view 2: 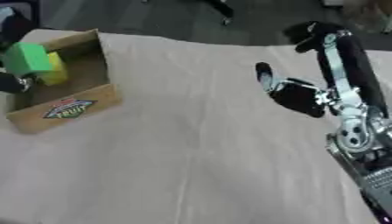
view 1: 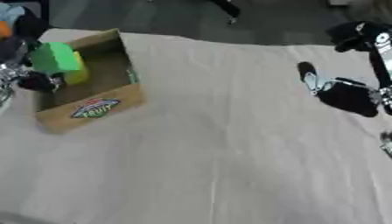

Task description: Pick up the objects with one hand, pass them to the other hand, and then place them into the box on the other side of the table.

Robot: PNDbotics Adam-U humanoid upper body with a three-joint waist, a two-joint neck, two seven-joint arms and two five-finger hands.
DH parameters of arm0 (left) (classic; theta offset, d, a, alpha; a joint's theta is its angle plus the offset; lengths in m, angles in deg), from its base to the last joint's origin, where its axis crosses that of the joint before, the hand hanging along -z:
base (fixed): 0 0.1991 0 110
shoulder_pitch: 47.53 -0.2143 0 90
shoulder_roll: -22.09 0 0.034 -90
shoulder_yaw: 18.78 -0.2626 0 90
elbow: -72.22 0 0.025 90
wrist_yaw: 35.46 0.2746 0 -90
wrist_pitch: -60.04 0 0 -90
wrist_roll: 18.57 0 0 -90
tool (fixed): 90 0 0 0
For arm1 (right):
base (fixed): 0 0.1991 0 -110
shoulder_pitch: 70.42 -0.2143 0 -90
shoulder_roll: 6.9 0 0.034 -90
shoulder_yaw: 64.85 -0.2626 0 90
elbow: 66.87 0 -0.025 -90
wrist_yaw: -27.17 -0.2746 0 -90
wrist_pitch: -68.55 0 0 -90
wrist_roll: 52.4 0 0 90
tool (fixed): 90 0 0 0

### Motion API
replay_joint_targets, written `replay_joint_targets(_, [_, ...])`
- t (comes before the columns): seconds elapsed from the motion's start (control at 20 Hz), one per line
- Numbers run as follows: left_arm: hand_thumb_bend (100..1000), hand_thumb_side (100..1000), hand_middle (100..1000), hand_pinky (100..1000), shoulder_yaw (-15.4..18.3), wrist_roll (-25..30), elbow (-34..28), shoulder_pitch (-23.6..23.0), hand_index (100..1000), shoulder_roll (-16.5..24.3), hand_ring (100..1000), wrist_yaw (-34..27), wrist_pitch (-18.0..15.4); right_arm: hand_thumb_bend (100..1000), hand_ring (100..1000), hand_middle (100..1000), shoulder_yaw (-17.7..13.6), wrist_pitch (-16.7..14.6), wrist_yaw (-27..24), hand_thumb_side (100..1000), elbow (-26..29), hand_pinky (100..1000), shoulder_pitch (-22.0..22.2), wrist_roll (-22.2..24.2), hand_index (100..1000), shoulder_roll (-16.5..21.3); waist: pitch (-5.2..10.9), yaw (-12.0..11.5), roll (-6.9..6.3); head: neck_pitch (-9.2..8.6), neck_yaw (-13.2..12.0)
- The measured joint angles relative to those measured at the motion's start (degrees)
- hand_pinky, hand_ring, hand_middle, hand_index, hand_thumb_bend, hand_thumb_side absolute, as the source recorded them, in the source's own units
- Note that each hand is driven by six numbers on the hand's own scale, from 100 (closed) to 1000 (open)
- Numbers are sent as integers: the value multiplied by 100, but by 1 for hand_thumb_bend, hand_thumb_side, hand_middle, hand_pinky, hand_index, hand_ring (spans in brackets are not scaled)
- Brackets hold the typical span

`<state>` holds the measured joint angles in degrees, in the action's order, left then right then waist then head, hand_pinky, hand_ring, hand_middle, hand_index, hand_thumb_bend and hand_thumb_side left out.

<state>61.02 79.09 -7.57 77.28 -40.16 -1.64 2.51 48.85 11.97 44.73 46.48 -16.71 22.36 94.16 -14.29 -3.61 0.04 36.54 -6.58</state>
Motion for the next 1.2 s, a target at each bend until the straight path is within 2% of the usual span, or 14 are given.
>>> replay_joint_targets(0.05, [253,151,637,712,-15,27,36,3,709,0,712,14,-6,394,697,649,-1,-1,0,174,0,837,0,-6,736,0,0,0,-1,0,-5])
replay_joint_targets(0.15, [342,291,741,764,-28,112,95,3,805,-1,788,57,-6,389,699,650,-3,-9,0,174,0,839,1,-19,737,1,0,1,-1,0,-9])
replay_joint_targets(0.25, [429,414,766,786,-28,213,141,4,848,-7,809,120,21,389,699,650,-6,-20,0,174,0,839,2,-29,737,1,0,3,-3,0,-11])
replay_joint_targets(0.5, [429,414,766,786,-28,387,175,32,848,-43,809,310,104,389,699,650,-34,-29,0,174,0,839,4,-30,737,2,0,5,-3,0,-12])
replay_joint_targets(0.55, [596,534,789,809,-27,407,175,39,887,-43,827,337,115,388,699,650,-34,-30,0,171,0,839,4,-30,737,2,0,5,-4,0,-12])
replay_joint_targets(1.05, [620,522,788,804,-24,447,173,41,888,-46,826,545,184,387,700,650,-69,-66,-5,169,0,840,33,-69,737,31,0,9,-6,0,-31])
replay_joint_targets(1.1, [475,449,769,775,-24,447,172,41,872,-47,808,548,187,387,701,650,-70,-66,-5,168,0,840,32,-69,737,38,0,9,-6,0,-33])
replay_joint_targets(1.15, [411,428,761,762,-18,441,162,45,865,-48,801,548,189,388,701,651,-71,-64,-5,168,0,840,31,-71,737,39,0,9,-6,0,-16])
replay_joint_targets(1.2, [411,428,761,762,13,419,121,47,865,-52,801,537,194,388,701,651,-75,-57,-4,168,0,840,26,-78,737,40,0,9,-6,1,34])
